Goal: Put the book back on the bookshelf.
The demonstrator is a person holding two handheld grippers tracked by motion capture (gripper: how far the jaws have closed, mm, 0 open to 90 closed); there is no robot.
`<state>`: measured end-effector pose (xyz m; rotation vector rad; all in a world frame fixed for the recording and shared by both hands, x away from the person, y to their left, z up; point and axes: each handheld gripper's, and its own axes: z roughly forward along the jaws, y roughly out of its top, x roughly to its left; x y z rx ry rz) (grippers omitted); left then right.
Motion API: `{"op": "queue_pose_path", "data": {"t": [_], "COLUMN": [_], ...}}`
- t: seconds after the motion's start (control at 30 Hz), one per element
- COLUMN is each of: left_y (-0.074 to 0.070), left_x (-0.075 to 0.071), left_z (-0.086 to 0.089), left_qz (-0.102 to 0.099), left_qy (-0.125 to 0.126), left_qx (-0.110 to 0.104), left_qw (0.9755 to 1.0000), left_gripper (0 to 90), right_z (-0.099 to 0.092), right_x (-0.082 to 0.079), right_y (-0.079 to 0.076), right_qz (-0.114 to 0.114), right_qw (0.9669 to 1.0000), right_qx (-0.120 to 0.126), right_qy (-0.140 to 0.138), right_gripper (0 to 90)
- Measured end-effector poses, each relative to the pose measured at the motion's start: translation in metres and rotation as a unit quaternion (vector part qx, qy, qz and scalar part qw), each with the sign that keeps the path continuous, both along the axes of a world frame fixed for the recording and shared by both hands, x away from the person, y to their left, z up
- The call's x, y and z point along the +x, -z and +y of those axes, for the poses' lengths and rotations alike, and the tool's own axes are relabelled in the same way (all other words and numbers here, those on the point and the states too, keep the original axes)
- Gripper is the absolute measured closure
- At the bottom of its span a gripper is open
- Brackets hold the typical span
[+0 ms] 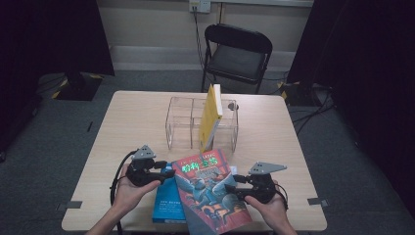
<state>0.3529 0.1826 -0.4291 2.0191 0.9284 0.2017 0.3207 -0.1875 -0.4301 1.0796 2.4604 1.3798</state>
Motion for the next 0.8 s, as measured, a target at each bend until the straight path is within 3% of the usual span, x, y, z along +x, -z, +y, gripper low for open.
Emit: {"op": "queue_pose_path", "data": {"t": [0.1, 0.23, 0.3, 0.43, 0.47, 0.6, 0.67, 0.8], "left_y": [0.000, -0.007, -0.011, -0.006, -0.004, 0.000, 0.002, 0.001], "left_x": [-0.005, -0.021, -0.030, -0.035, -0.035, -0.038, -0.038, -0.037], "left_z": [-0.002, -0.007, -0.009, -0.019, -0.023, -0.024, -0.022, -0.023], "left_qz": [-0.001, -0.012, -0.013, 0.014, 0.018, 0.020, 0.032, 0.036], "left_qy": [-0.011, 0.008, 0.018, 0.041, 0.046, 0.030, 0.024, 0.021], "left_qx": [0.003, 0.003, -0.010, -0.024, -0.019, -0.026, -0.040, -0.034], "left_qw": [0.9999, 0.9999, 0.9997, 0.9988, 0.9986, 0.9990, 0.9984, 0.9985], "left_gripper": [47.8, 46.9, 47.3, 44.9, 43.8, 39.5, 39.1, 40.2], "right_z": [-0.001, -0.002, -0.002, -0.002, -0.002, -0.002, -0.002, -0.001], "right_x": [0.001, 0.000, 0.000, 0.000, 0.000, 0.000, 0.000, -0.001], "right_y": [0.001, 0.002, 0.003, 0.003, 0.003, 0.003, 0.003, 0.003], "right_qz": [-0.001, -0.005, -0.006, -0.004, -0.004, -0.005, -0.005, -0.007], "right_qw": [1.0000, 0.9999, 0.9999, 0.9999, 0.9999, 0.9999, 0.9999, 0.9999], "right_qx": [0.005, 0.009, 0.011, 0.014, 0.013, 0.013, 0.012, 0.011], "right_qy": [-0.003, -0.002, -0.002, -0.003, -0.002, 0.001, 0.000, 0.002], "right_gripper": [47.6, 47.6, 47.6, 47.5, 47.5, 47.4, 47.3, 47.4]}}
